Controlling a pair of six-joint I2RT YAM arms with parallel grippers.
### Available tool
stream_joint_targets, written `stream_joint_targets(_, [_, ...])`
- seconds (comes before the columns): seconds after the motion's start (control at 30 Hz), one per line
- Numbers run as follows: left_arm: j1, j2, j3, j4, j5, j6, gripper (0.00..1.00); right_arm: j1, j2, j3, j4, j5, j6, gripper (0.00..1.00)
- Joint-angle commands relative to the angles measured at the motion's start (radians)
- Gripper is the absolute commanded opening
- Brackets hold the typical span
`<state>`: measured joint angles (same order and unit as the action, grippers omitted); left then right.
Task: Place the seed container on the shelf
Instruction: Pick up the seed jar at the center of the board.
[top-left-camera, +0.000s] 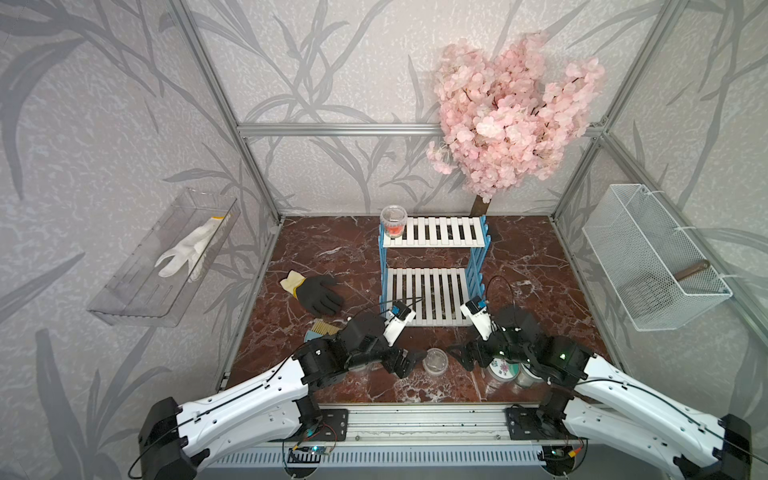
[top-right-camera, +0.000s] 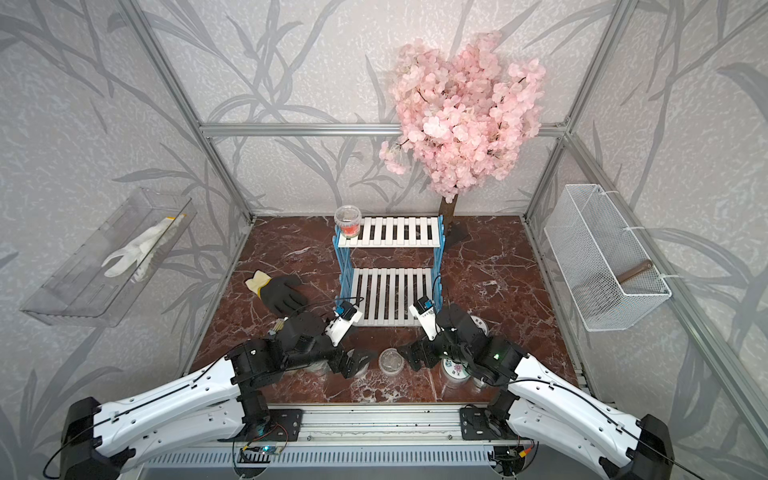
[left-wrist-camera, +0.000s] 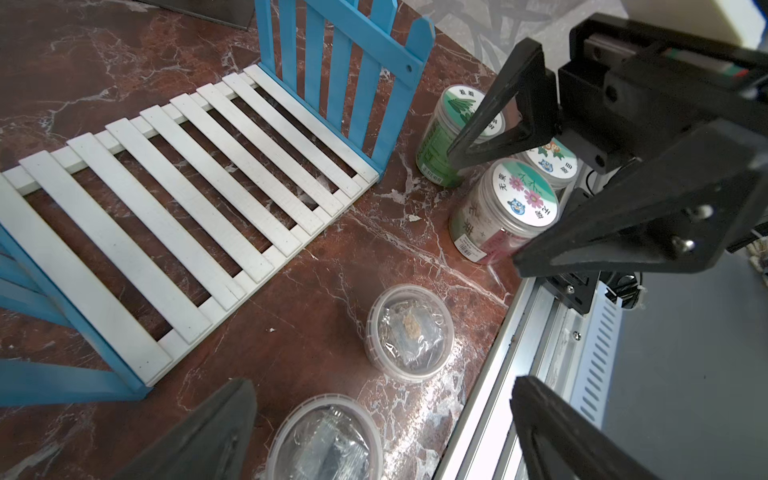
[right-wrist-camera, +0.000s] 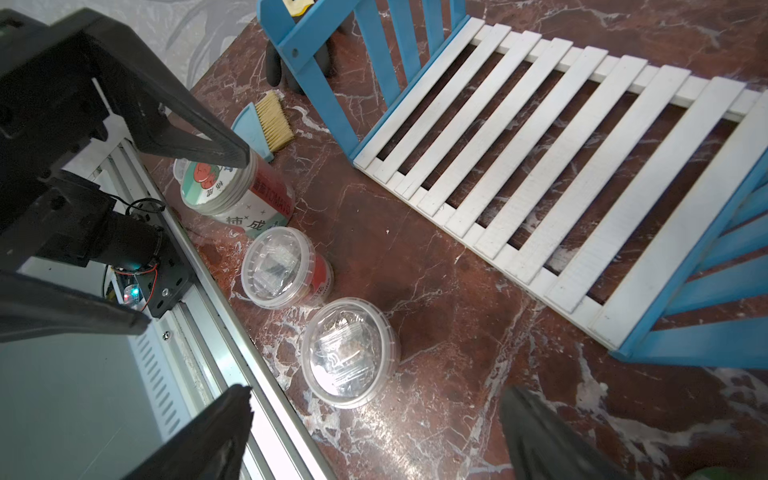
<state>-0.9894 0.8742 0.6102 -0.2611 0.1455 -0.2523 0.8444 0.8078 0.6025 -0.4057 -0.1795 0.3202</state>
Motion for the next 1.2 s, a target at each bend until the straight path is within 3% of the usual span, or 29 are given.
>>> stream_joint_targets(0.0, [-0.020, 0.013, -0.001, -0.030, -0.053, 0.048, 0.98, 0.010, 0.009, -0.017, 0.044, -0.044, -0.021, 0.92])
stream_joint_targets(0.13, [-0.031, 0.047, 0.008, -0.081, -0.071, 0.120, 0.97, 0.037, 0.038, -0.046, 0.064, -0.031, -0.087, 0.88])
stream_joint_targets(0.23, [-0.032, 0.064, 0.013, -0.090, -0.070, 0.174, 0.98, 0.058, 0.055, -0.107, 0.157, -0.017, -0.149, 0.80])
stream_joint_targets(0.47, [-0.032, 0.055, -0.008, -0.056, -0.093, 0.285, 0.98, 0.141, 0.081, -0.216, 0.420, 0.036, -0.308, 0.79])
stream_joint_targets(0.73, [-0.032, 0.045, -0.048, -0.005, 0.029, 0.471, 1.00, 0.140, 0.140, -0.233, 0.447, -0.018, -0.503, 0.81])
stream_joint_targets(0.83, [-0.031, 0.038, -0.071, 0.010, 0.063, 0.519, 1.00, 0.140, 0.143, -0.243, 0.467, -0.018, -0.470, 0.82])
stream_joint_targets(1.17, [-0.029, 0.011, -0.141, 0.099, 0.039, 0.443, 1.00, 0.140, 0.184, -0.282, 0.584, 0.011, -0.417, 0.83])
